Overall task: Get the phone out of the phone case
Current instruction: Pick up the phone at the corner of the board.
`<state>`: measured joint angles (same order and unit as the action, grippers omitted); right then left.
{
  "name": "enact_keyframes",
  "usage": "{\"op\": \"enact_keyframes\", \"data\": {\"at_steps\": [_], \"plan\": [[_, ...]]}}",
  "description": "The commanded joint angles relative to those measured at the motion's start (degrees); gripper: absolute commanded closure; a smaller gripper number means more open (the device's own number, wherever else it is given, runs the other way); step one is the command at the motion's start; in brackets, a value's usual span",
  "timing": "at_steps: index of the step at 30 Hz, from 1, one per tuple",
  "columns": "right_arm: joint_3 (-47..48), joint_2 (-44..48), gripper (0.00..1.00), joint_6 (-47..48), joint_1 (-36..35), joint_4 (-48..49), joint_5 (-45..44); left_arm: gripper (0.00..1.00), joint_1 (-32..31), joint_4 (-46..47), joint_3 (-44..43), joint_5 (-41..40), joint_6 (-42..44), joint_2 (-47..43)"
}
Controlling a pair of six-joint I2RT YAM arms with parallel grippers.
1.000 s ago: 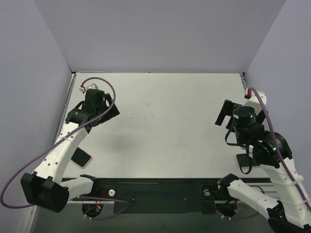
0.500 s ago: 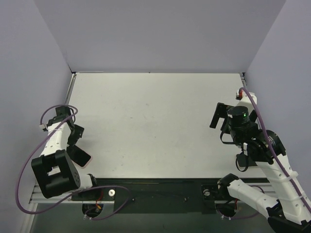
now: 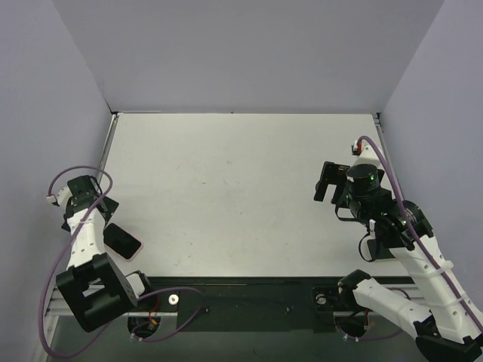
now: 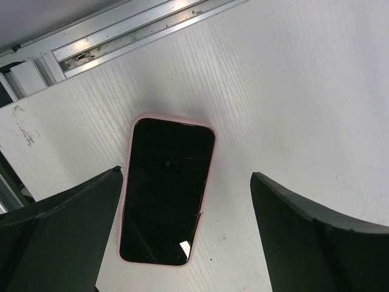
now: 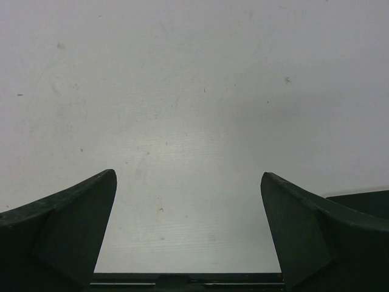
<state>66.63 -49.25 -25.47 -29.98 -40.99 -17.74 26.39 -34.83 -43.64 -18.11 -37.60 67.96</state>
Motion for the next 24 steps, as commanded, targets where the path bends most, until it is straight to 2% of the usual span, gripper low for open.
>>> {"op": "enact_keyframes", "data": {"at_steps": [1, 7, 12, 15, 24], "plan": [[-0.9, -0.1, 0.00, 0.8, 0.4, 3.3, 1.2, 0.03, 1.2, -0.8, -1.9, -0.6, 1.1, 0.1], [1.2, 0.0, 0.00, 2.3, 0.4, 3.6, 2.1, 0.03, 1.5, -1.9, -2.3, 1.1, -1.2, 5.9], [1.8, 0.5, 0.00, 2.8, 0.5, 3.8, 2.4, 0.03, 1.5, -0.1, 0.7, -1.1, -0.3, 3.7], [1.4, 0.6, 0.00, 2.8, 0.5, 4.2, 2.4, 0.03, 1.4, 2.2, 2.7, 0.9, 0.5, 3.5], [0.7, -0.1, 0.00, 2.5, 0.6, 4.4, 2.9, 0.03, 1.5, -0.9, 2.1, 0.0, -2.3, 10.9]]}}
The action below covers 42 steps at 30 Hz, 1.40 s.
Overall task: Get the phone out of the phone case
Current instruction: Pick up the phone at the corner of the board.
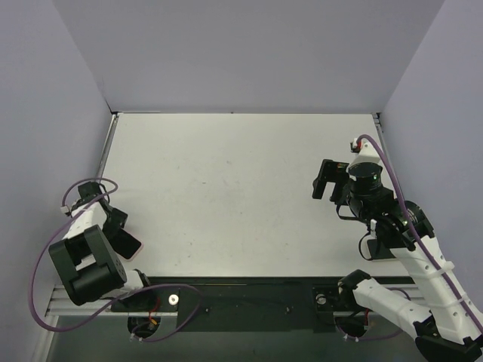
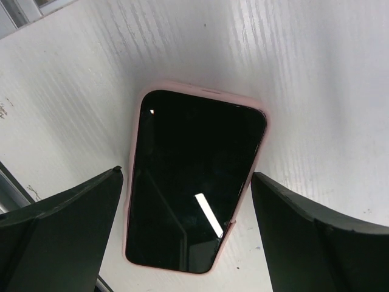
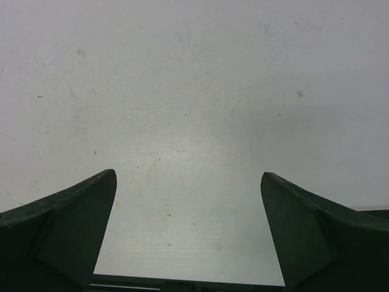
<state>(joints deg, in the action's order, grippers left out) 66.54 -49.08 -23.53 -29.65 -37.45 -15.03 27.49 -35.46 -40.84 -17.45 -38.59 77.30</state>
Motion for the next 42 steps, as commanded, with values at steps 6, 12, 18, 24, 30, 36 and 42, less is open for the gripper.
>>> {"op": "enact_keyframes", "data": {"at_steps": [6, 12, 18, 24, 30, 36, 42], "plan": [[0.7, -0.5, 0.00, 0.2, 0.2, 1.4, 0.2, 0.03, 0.4, 1.6, 0.0, 0.4, -1.0, 3.7], [0.8, -1.5, 0.00, -0.4, 0.3, 1.5, 0.7, 0.03, 0.0, -0.7, -4.2, -0.1, 0.6, 10.3], [1.3, -2.2, 0.00, -1.4, 0.3, 1.8, 1.2, 0.13, 0.0, -0.9, -3.5, 0.9, 0.1, 11.3], [1.2, -2.2, 0.00, -2.7, 0.3, 1.8, 1.6, 0.73, 0.0, 0.9, -2.8, 5.8, 1.5, 11.8], [1.1, -2.0, 0.00, -3.5, 0.3, 1.4, 1.0, 1.00, -0.2, 2.6, -1.2, 8.2, 0.4, 8.7], [1.1, -2.7, 0.00, -3.7, 0.3, 0.8, 0.9, 1.00, -2.1, 1.5, -1.7, 8.7, -0.3, 2.5], [-4.0, -3.1, 0.00, -5.0, 0.0, 3.9, 3.1, 1.00, -9.5, 4.2, -1.2, 13.8, -0.8, -10.5]]}}
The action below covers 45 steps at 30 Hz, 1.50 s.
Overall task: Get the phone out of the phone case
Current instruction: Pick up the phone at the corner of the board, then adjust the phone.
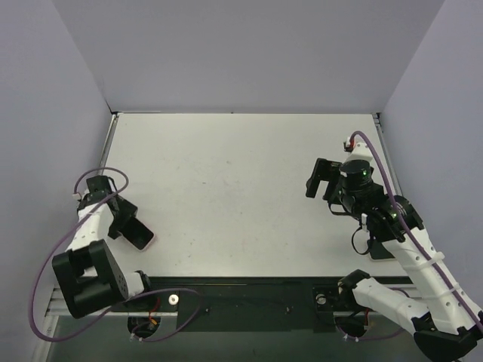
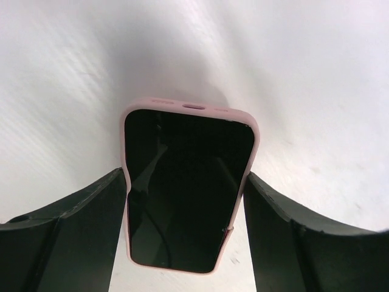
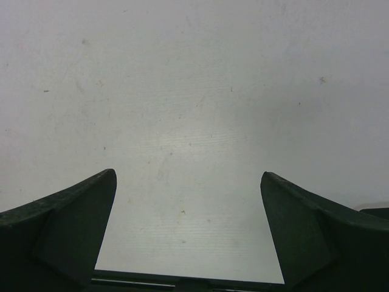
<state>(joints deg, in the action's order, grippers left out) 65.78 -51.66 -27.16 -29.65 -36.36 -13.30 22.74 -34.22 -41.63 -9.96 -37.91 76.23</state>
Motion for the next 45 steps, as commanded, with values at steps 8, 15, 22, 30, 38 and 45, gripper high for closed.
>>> {"op": "enact_keyframes", "data": {"at_steps": [8, 15, 22, 30, 38, 45], "plan": [[-10.7, -4.0, 0.00, -2.7, -1.8, 12.3, 9.1, 1.00, -25.6, 13.6, 5.5, 11.7, -6.4, -27.7], [-22.6, -4.9, 0.01, -1.8, -14.7, 35.8, 21.6, 1.00, -39.0, 25.0, 7.2, 18.5, -12.5, -28.0], [-22.5, -9.8, 0.09, -0.4, -25.0, 45.4, 20.2, 1.00, -54.9, 27.5, 4.8, 7.3, -22.5, -25.2], [-21.7, -12.3, 0.19, 1.1, -30.6, 44.2, 9.3, 1.00, -66.3, 25.7, 0.4, -4.5, -32.4, -19.4], [-23.0, -15.5, 0.42, 0.6, -32.1, 42.7, 4.1, 1.00, -71.9, 23.9, -4.2, -7.7, -34.2, -14.5], [-24.4, -16.4, 0.52, 0.9, -32.0, 44.1, 5.0, 1.00, -72.0, 25.0, -4.5, -6.3, -35.1, -14.4]]}}
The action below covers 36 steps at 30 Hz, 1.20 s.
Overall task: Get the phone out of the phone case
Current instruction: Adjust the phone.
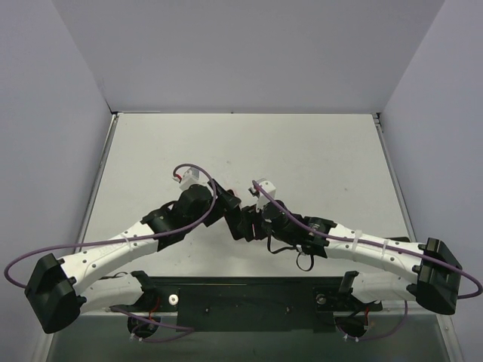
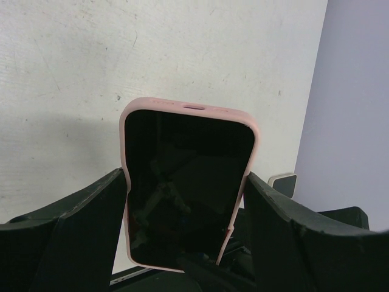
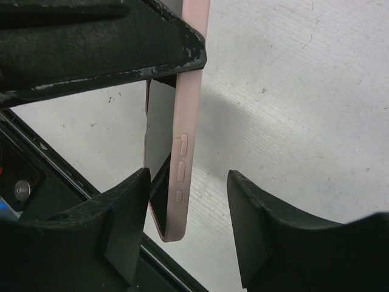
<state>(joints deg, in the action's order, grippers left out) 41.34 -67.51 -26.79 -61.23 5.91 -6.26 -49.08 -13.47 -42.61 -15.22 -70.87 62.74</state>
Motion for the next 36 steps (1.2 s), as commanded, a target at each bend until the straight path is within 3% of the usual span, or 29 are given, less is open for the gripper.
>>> {"op": "enact_keyframes", "data": {"at_steps": [1, 5, 7, 8, 9, 11, 12, 18, 22, 25, 26, 28, 30, 32, 36], "plan": [[0.1, -1.0, 0.55, 0.5, -0.4, 1.4, -1.6, 1.00, -0.1, 4.5, -3.4, -0.8, -2.3, -1.0], [0.8, -2.5, 0.70, 0.0, -0.8, 1.5, -1.0, 1.00, -0.1, 5.0, -3.7, 0.5, -2.6, -1.0], [0.8, -2.4, 0.90, -0.1, -0.8, 2.0, -0.7, 0.97, -0.1, 5.4, -4.3, 2.1, -0.4, -0.8], [0.8, -2.0, 1.00, 0.1, -0.8, 2.2, 0.3, 0.85, -0.1, 5.7, -4.7, 2.8, 1.0, -0.7], [0.6, -1.7, 1.00, 0.2, -0.6, 3.0, 1.2, 0.58, -0.1, 6.3, -5.3, 4.0, 4.7, -1.0], [-0.8, 0.2, 1.00, 0.6, -0.2, 5.8, 4.5, 0.25, 0.0, 7.4, -5.6, 4.9, 8.2, -2.0], [-2.7, 1.7, 1.00, -0.5, 0.1, 7.5, 5.7, 0.19, 0.0, 7.7, -5.4, 5.0, 9.0, -2.6], [-11.3, 8.3, 1.00, -11.2, 6.7, 19.6, 11.4, 0.16, 3.2, 5.3, -2.2, 1.8, 11.7, -11.8], [-17.7, 11.6, 1.00, -21.3, 16.7, 29.3, 20.0, 0.14, 8.5, -1.3, 0.1, -1.2, 11.8, -18.4], [-19.7, 12.8, 1.00, -31.0, 25.4, 35.7, 31.0, 0.09, 13.8, 1.5, 5.2, 7.4, 11.1, -22.4], [-19.6, 13.0, 1.00, -33.0, 26.8, 37.8, 33.0, 0.07, 16.6, 3.5, 7.9, 14.1, 10.6, -23.2], [-18.7, 12.9, 1.00, -38.0, 31.5, 40.9, 38.2, 0.06, 20.0, 16.5, 13.1, 25.4, 7.7, -22.8], [-18.0, 12.5, 1.00, -43.1, 33.7, 45.9, 42.4, 0.05, 21.7, 32.8, 18.8, 33.3, -1.2, -19.6], [-17.7, 11.7, 1.00, -50.1, 34.8, 51.7, 45.0, 0.05, 22.1, 54.0, 21.9, 37.3, -7.2, -14.7], [-17.6, 9.9, 1.00, -56.5, 35.0, 58.4, 46.4, 0.06, 21.0, 67.6, 21.6, 40.1, -11.7, -6.5]]}}
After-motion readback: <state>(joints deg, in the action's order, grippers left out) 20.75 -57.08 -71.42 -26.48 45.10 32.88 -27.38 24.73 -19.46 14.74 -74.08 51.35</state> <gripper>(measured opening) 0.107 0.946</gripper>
